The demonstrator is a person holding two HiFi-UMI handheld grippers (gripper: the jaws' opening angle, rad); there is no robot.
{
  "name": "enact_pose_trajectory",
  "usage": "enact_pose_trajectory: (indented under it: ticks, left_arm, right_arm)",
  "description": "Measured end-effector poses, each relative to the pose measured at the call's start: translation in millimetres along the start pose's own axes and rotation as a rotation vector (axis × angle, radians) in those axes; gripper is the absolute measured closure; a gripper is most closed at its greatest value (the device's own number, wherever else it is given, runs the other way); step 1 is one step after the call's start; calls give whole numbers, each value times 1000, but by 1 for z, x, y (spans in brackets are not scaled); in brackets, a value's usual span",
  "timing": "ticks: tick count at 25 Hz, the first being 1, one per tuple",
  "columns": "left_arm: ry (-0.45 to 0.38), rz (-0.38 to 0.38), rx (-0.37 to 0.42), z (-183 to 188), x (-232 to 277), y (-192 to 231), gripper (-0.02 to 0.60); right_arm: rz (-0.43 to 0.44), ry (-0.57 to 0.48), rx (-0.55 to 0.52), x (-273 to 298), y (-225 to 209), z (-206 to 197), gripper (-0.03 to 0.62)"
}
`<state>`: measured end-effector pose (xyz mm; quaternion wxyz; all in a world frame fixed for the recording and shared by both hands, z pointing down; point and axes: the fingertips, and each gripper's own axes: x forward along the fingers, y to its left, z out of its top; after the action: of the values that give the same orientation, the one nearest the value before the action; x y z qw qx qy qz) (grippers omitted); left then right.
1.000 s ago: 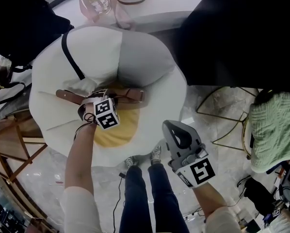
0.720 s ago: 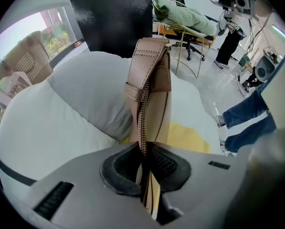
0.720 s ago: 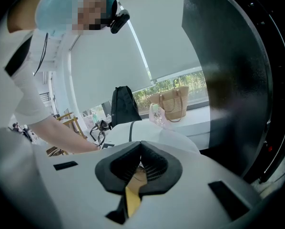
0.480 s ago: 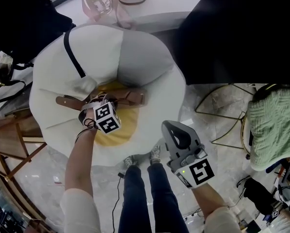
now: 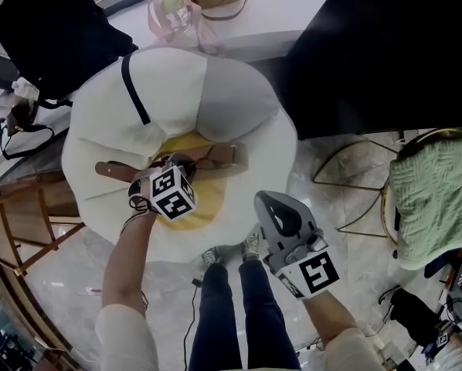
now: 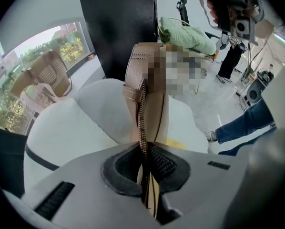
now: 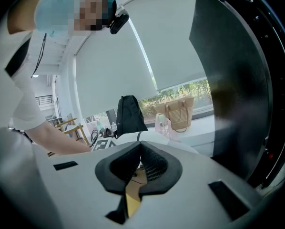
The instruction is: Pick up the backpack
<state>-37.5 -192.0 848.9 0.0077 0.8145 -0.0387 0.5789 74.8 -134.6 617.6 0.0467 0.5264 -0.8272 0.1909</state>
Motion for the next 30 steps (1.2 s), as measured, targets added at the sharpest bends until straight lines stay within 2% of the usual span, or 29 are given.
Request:
enact_pose_trajectory:
  ticks: [6, 15, 30]
  left_arm:
    - [-28, 38, -16, 29, -73, 9, 538]
    - [-43, 135, 26, 68, -189, 26, 538]
    - [-92, 166, 3, 108, -340, 10, 538]
  right_arm:
    - [4, -59, -22, -15, 21, 51, 574]
    - [11, -157, -85, -48, 40, 141, 574]
    - [27, -216, -160, -86, 97, 260, 574]
